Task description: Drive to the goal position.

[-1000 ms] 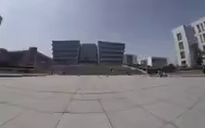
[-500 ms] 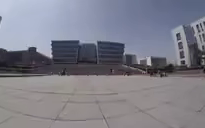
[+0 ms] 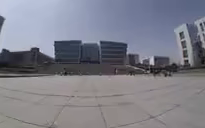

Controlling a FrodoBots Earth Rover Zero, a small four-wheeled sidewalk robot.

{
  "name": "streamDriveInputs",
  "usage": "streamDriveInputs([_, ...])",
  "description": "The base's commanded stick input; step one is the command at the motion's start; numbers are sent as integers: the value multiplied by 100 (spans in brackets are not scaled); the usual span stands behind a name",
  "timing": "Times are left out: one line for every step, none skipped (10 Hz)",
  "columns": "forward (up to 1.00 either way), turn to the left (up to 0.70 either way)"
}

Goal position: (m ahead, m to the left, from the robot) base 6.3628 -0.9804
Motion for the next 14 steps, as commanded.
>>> streamDriveInputs([45, 16])
streamDriveInputs([45, 0])
streamDriveInputs([45, 0])
streamDriveInputs([45, 6])
streamDriveInputs([45, 20])
streamDriveInputs([45, 26])
streamDriveInputs([45, 17])
streamDriveInputs([45, 0])
streamDriveInputs([45, 5])
streamDriveInputs([45, 27])
streamDriveInputs([45, 19])
streamDriveInputs([45, 0])
streamDriveInputs([45, 0])
streamDriveInputs([45, 0])
